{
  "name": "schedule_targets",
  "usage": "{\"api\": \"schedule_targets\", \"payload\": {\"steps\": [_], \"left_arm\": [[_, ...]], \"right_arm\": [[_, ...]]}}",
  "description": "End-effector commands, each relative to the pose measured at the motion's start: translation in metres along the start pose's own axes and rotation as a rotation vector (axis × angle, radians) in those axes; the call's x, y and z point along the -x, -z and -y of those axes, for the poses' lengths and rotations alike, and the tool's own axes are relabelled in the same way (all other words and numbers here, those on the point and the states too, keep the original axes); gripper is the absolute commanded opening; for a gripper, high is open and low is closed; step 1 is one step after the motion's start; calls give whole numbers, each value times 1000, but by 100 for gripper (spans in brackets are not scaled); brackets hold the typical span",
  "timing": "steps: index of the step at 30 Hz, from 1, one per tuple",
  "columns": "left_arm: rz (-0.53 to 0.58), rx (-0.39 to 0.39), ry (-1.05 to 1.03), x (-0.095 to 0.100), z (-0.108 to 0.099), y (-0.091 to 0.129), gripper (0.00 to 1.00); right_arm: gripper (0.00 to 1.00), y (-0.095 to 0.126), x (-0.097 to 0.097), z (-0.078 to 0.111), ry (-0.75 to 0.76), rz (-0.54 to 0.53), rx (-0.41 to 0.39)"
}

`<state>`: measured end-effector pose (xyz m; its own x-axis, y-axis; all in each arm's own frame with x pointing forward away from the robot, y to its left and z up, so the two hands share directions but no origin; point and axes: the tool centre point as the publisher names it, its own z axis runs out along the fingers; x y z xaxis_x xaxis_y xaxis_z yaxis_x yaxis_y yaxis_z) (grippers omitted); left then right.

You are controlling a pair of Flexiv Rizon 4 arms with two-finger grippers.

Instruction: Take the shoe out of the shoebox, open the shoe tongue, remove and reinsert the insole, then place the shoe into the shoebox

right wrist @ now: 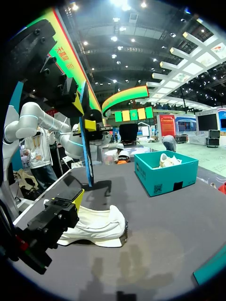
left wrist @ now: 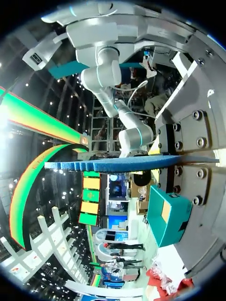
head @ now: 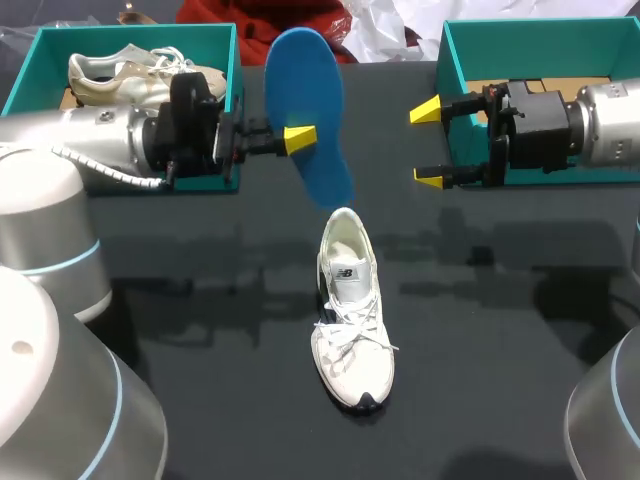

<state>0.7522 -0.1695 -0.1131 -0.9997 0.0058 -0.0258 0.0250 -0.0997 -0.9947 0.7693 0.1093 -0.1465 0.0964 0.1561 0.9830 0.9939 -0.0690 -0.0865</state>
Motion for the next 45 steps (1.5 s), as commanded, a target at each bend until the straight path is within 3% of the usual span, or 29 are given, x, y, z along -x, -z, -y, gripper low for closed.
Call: {"api": "schedule_targets", "payload": {"steps": [1,9,16,20,22,34,36,45], "left_arm": [[-2,83,-262,0,2,4,0],[-2,83,-262,0,2,4,0],[15,139,-525,-5,-2,3,0],[19,172,-812,-13,-6,1,0],[48,295,-1010,-11,-14,-2,0],[48,295,-1010,-11,-14,-2,0],[50,351,-1118,-13,-14,-2,0],[50,426,-1334,-18,-10,7,0]], "right_arm": [[100,-1,0,0,0,2,1],[100,-1,0,0,0,2,1],[100,-1,0,0,0,2,1],[100,-1,0,0,0,2,1],[100,-1,0,0,0,2,1],[100,-1,0,0,0,2,1],[100,-1,0,0,0,2,1],[100,-1,0,0,0,2,1]]}}
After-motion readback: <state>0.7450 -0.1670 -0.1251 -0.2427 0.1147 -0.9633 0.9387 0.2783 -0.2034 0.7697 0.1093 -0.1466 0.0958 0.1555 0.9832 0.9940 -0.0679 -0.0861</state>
